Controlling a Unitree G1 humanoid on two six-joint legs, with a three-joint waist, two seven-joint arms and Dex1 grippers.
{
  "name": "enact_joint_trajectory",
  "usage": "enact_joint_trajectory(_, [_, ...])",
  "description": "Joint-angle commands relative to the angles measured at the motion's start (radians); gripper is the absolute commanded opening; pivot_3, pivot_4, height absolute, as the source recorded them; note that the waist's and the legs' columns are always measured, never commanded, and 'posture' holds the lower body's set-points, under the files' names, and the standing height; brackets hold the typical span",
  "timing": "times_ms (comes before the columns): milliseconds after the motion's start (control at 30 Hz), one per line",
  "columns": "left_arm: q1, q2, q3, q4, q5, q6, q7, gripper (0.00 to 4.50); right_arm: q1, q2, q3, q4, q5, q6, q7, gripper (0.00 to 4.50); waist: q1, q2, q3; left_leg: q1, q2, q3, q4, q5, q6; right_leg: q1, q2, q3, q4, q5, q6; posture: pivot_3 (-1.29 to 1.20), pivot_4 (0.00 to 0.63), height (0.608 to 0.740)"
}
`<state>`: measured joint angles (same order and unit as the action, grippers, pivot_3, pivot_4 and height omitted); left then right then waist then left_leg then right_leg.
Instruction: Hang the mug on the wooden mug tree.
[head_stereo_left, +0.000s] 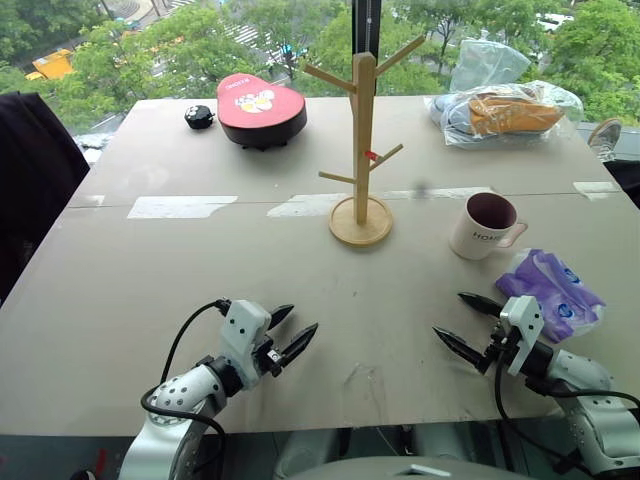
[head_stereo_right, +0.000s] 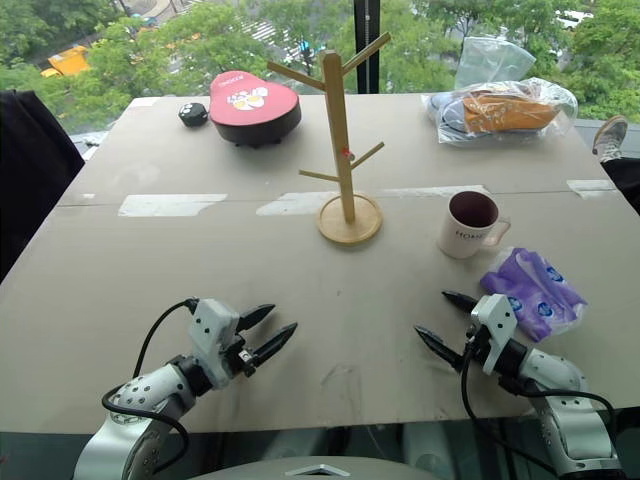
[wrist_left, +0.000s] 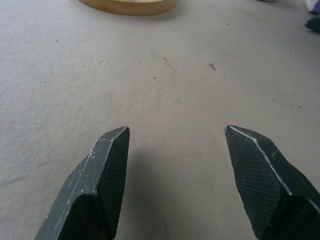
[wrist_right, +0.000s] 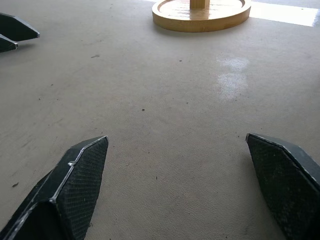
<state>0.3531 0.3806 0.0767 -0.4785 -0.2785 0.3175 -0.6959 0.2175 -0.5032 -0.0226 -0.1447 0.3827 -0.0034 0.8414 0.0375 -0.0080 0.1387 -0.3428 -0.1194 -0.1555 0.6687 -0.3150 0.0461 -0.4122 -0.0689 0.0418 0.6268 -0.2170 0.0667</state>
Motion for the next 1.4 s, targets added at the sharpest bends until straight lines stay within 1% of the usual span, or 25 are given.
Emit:
enact_joint_trajectory(33, [-0.022,0.017,0.003,0.005,-0.032,-0.026,-0.023,3.1,0.011,0.013,-0.012,-0.017,-0.003,-0.013,-0.013,4.5,0.0,0.0,0.0,0.0,0.0,0.0,0.0,0.0,0.0,0.0,0.0,0.0,0.0,0.0,0.0,0.0,0.15,0.74])
enact_joint_trajectory(133, [-0.046,0.016,0.005,0.046,-0.062,-0.059,-0.052,3.1,0.026,0.033,-0.006,-0.031,-0.012,-0.015,-0.037,4.5,0.001,0.0,0.0,0.0,0.0,-0.001,0.0,0.0,0.0,0.0,0.0,-0.001,0.0,0.0,0.0,0.0,0.15,0.74])
enact_joint_trajectory(633, [-0.06,0.042,-0.025,0.079,-0.071,-0.117,-0.086,3.1,0.032,0.041,-0.025,-0.044,-0.022,-0.025,-0.064,4.5,0.0,0.001,0.0,0.0,0.0,0.0,0.0,0.0,0.0,0.0,0.0,0.0,0.0,0.0,0.0,0.0,0.15,0.74])
enact_joint_trajectory(733, [-0.106,0.066,-0.048,0.03,-0.104,-0.117,-0.132,3.1,0.026,0.044,-0.043,-0.056,-0.029,-0.056,-0.083,4.5,0.0,0.001,0.001,0.0,0.0,0.0,0.0,0.0,0.0,0.0,0.0,-0.001,0.0,0.0,0.0,0.0,0.15,0.74])
enact_joint_trajectory(800, [-0.165,0.099,-0.088,-0.019,-0.128,-0.094,-0.177,3.1,0.022,0.043,-0.078,-0.072,-0.03,-0.065,-0.113,4.5,0.002,0.002,0.002,-0.001,0.0,-0.001,0.0,0.0,0.0,0.0,0.0,-0.001,0.0,0.0,0.0,0.0,0.15,0.74])
enact_joint_trajectory(900, [-0.288,0.154,-0.12,-0.06,-0.195,-0.012,-0.237,3.1,0.017,0.013,-0.145,-0.096,-0.025,-0.036,-0.154,4.5,0.004,0.003,0.003,-0.001,0.0,-0.001,0.0,0.0,0.0,-0.001,0.0,-0.001,0.0,0.0,0.0,0.0,0.15,0.74])
enact_joint_trajectory(1000, [-0.416,0.197,-0.138,-0.055,-0.241,0.047,-0.279,3.1,0.019,-0.035,-0.216,-0.122,-0.003,-0.002,-0.159,4.5,-0.002,0.004,0.003,-0.002,0.0,-0.001,0.0,0.0,0.0,-0.002,0.0,-0.001,0.0,0.0,0.0,0.0,0.15,0.74])
enact_joint_trajectory(1100, [-0.507,0.228,-0.152,-0.043,-0.27,0.084,-0.318,3.1,0.052,-0.095,-0.285,-0.144,0.005,0.02,-0.137,4.5,-0.006,0.004,0.003,-0.002,0.0,-0.001,-0.001,0.0,0.0,-0.003,0.001,0.0,0.0,0.0,0.0,0.0,0.15,0.74])
enact_joint_trajectory(1200, [-0.559,0.262,-0.16,-0.039,-0.294,0.11,-0.359,3.1,0.107,-0.155,-0.35,-0.159,0.006,0.081,-0.126,4.5,-0.005,0.004,0.003,-0.003,0.0,-0.001,-0.002,0.0,0.0,-0.004,0.0,0.0,-0.001,0.0,0.0,0.0,0.15,0.74])
enact_joint_trajectory(1300, [-0.578,0.271,-0.17,-0.03,-0.284,0.107,-0.365,3.1,0.122,-0.187,-0.365,-0.148,-0.037,0.114,-0.143,4.5,-0.009,0.003,0.003,-0.003,0.0,-0.001,-0.003,0.0,0.0,-0.004,0.0,0.001,-0.001,0.0,0.0,0.0,0.15,0.74])
enact_joint_trajectory(1400, [-0.589,0.265,-0.191,-0.019,-0.258,0.091,-0.365,3.1,0.116,-0.216,-0.32,-0.127,-0.095,0.181,-0.156,4.5,-0.011,0.003,0.003,-0.002,0.0,0.0,-0.002,0.0,0.0,-0.004,0.0,0.001,-0.001,0.0,0.0,0.0,0.15,0.74])
